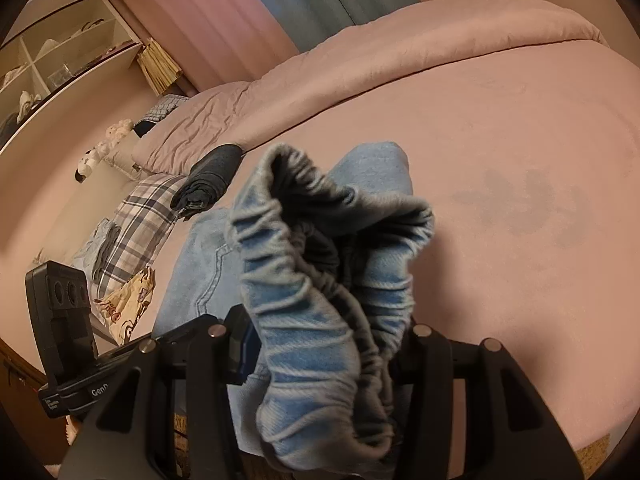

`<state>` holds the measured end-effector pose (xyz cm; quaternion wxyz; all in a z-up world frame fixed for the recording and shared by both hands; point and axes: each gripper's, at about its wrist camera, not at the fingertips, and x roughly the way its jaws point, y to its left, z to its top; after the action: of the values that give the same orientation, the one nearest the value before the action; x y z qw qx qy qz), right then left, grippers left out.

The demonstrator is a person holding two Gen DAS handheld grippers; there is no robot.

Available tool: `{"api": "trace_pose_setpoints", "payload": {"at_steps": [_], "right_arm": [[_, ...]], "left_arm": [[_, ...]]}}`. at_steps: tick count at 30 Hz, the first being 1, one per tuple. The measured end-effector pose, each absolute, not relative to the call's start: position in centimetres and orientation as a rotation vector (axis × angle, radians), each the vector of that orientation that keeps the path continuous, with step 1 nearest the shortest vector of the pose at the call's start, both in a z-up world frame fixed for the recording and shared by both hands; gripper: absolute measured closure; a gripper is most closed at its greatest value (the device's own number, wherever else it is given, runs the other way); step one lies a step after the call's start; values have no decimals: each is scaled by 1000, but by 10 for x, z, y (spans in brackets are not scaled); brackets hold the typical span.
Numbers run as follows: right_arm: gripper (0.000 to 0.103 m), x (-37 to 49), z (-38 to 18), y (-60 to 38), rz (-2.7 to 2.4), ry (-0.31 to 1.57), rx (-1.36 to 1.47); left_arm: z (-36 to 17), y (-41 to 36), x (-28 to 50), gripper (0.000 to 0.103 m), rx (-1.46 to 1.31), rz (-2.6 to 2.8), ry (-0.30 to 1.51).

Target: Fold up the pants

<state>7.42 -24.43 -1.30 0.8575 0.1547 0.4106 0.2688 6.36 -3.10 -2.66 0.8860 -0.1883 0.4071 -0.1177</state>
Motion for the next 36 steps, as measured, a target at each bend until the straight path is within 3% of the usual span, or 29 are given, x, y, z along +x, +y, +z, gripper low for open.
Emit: {"api": "trace_pose_setpoints", "payload": {"at_steps": [19,23,28,30,36], "right_arm": [[53,117,-54,-214,534,973,330],[49,120,-66,-213,505,993,309],[37,122,-75,-210,462,1004,254],[33,122,-78,-210,434,997,236],[29,115,-80,-218,421,967,263]], "left_arm": [[-63,-12,91,71,-415,-172,940],[-72,-9,93,71,-415,-156,956],[-84,-6,95,62,-419,-125,996],[-94,-1,94,43,-449,-91,995],[-95,2,80,41,-479,-89,963]]}}
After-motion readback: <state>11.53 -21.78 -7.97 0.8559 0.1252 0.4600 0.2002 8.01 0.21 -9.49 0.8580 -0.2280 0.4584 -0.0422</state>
